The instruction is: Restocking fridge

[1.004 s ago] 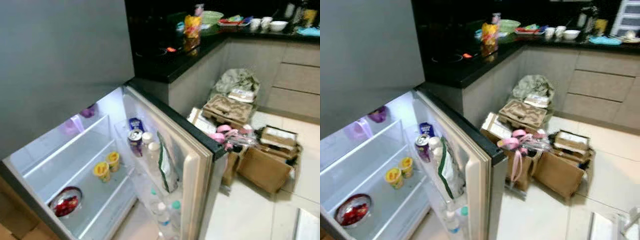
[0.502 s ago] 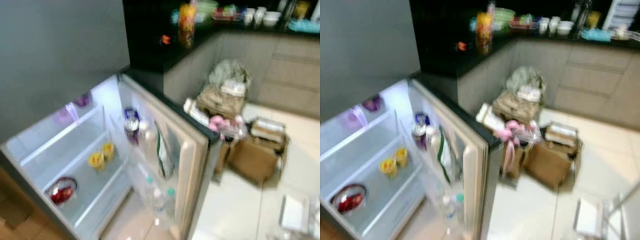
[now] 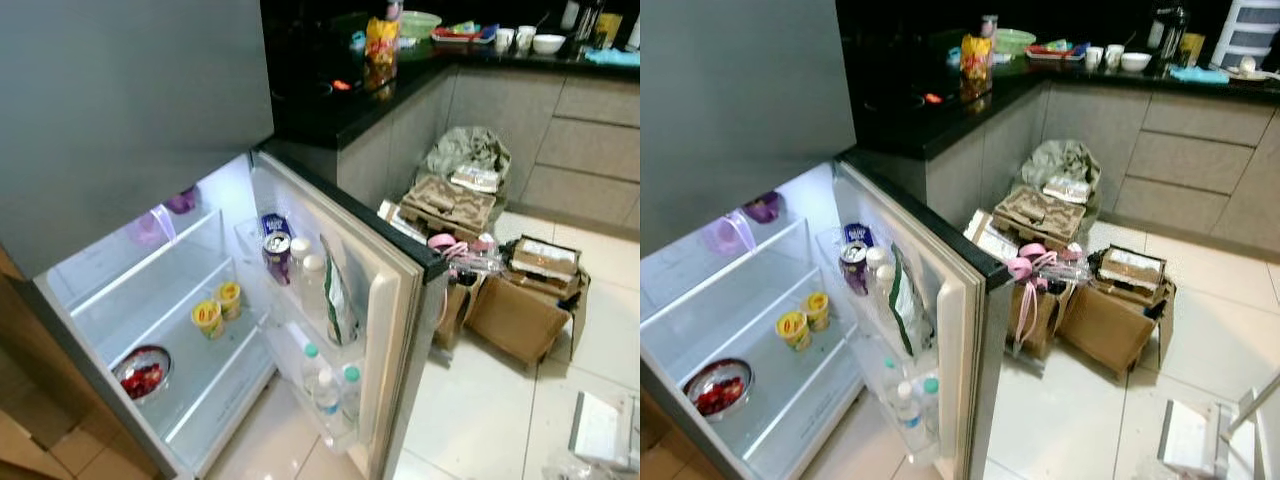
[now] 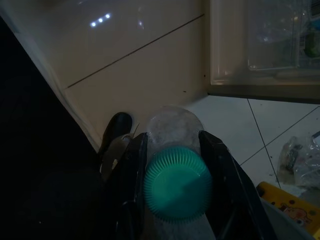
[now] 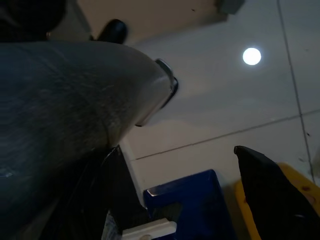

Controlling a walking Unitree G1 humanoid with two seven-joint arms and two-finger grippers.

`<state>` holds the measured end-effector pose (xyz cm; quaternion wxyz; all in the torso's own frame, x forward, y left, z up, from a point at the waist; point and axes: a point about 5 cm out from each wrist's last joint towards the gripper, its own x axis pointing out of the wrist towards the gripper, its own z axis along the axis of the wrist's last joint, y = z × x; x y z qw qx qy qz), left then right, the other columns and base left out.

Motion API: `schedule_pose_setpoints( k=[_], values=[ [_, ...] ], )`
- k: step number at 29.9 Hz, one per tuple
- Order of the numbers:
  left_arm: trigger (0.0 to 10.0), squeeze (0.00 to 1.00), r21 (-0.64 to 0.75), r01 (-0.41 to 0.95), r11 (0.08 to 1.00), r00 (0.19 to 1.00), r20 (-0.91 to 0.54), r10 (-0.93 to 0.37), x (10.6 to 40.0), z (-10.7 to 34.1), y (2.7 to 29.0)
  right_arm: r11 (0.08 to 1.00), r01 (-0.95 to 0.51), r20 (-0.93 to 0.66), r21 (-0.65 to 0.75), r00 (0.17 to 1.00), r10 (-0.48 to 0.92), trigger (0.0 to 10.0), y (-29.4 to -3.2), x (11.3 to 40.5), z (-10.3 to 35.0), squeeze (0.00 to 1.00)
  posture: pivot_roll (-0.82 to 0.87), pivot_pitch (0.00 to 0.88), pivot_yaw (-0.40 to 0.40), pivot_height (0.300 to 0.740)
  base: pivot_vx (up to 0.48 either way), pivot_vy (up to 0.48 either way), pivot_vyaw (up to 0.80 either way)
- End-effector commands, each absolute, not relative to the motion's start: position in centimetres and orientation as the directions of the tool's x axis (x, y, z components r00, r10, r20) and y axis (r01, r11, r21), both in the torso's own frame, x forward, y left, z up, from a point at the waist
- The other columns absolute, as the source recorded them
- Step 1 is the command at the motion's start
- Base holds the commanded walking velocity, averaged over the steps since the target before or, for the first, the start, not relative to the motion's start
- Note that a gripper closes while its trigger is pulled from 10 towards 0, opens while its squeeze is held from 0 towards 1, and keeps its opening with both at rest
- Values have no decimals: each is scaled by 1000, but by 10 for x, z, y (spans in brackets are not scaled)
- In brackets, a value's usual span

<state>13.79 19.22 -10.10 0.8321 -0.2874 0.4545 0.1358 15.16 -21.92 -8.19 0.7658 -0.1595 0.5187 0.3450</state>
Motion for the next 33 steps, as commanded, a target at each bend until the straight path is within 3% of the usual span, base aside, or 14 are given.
schedule_pose_setpoints(
  k=[1,5,7,8,9,10,12,13,18,22,23,25,29,33],
  values=[
    [10000,0,-314,-513,799,475,-879,-41,119,-108,193,632,-747,-862,208,165,479,10000,-203,150,-82,0,-128,0,3,740,0,0,0],
    [10000,0,-312,-517,797,473,-880,-38,118,-108,193,485,-831,-833,273,47,551,10000,-194,146,-79,0,-128,0,3,740,0,0,0],
    [10000,0,-312,-517,797,473,-880,-38,118,-108,193,485,-831,-833,273,47,551,10000,-194,146,-79,0,-128,0,3,740,0,0,0],
    [10000,0,-313,-518,796,473,-880,-38,118,-108,193,459,-843,-830,280,28,557,8157,-193,145,-79,0,-128,0,3,740,0,0,0],
    [10000,0,-313,-518,796,473,-880,-39,118,-108,193,396,-874,-769,282,41,638,0,-184,180,-60,0,-131,0,3,740,0,0,0],
    [10000,0,-313,-518,796,473,-880,-39,118,-108,193,396,-874,-769,282,41,638,0,-184,180,-60,0,-131,0,3,740,0,0,0],
    [10000,0,-315,-518,795,474,-880,-40,118,-108,193,344,-927,-695,149,150,703,0,-171,241,-19,0,-131,0,3,740,0,0,0],
    [10000,0,-316,-518,795,474,-879,-40,118,-108,193,331,-938,-676,106,177,716,0,-167,255,-6,0,-131,0,4,740,0,0,0],
    [10000,0,-316,-518,795,475,-879,-40,118,-108,194,322,-942,-655,94,185,733,0,-165,263,1,0,-131,0,4,740,0,0,0],
    [10000,0,-314,-519,795,473,-880,-38,118,-108,194,230,-951,-598,205,65,799,0,-158,261,7,0,-125,0,4,740,0,0,0],
    [10000,0,-314,-520,794,473,-880,-38,118,-108,194,214,-951,-569,222,51,821,8863,-156,263,11,0,-125,0,4,740,0,0,0],
    [10000,0,-313,-520,795,473,-880,-37,118,-108,194,195,-951,-525,242,42,850,10000,-153,266,18,0,-125,0,4,740,0,0,0],
    [10000,0,-313,-521,794,472,-881,-37,118,-108,193,271,-949,-534,159,148,832,10000,-151,279,25,0,-125,0,4,740,0,0,0],
    [10000,0,-314,-523,793,472,-881,-38,118,-108,193,475,-880,-672,8,347,654,10000,-169,292,18,0,-120,0,4,740,0,0,0]
  ],
)
